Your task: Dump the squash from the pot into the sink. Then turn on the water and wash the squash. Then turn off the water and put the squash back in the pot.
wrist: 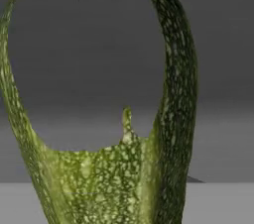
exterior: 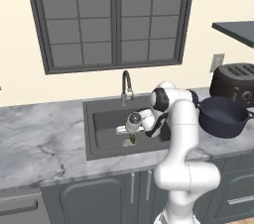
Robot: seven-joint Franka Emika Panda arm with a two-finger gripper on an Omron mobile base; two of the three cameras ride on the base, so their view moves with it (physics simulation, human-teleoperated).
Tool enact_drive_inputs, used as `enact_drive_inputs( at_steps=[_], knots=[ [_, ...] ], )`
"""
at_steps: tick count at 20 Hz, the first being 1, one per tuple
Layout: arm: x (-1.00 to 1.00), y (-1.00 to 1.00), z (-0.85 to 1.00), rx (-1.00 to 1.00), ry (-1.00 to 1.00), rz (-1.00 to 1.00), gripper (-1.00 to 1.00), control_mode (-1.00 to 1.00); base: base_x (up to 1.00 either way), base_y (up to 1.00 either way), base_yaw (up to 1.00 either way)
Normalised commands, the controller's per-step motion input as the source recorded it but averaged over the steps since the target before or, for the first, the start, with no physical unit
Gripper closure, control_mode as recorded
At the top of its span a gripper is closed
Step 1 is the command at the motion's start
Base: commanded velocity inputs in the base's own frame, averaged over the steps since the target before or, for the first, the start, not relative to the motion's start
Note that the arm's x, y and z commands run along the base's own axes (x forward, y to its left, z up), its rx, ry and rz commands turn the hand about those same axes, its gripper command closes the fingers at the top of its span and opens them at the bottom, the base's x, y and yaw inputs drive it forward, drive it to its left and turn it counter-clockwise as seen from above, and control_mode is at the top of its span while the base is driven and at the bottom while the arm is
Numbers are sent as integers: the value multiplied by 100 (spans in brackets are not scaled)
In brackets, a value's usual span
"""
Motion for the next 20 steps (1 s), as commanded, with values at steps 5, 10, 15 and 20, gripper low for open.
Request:
enact_drive_inputs(
  at_steps=[5,10,15,20],
  knots=[
    [6,1,4,0,1,-3,100,-100,0,0,0],
    [-1,1,36,0,0,-3,100,-100,0,0,0],
    [-3,0,67,0,-3,-4,100,-100,0,0,0],
    [-9,0,54,0,0,-5,100,-100,0,0,0]
  ],
)
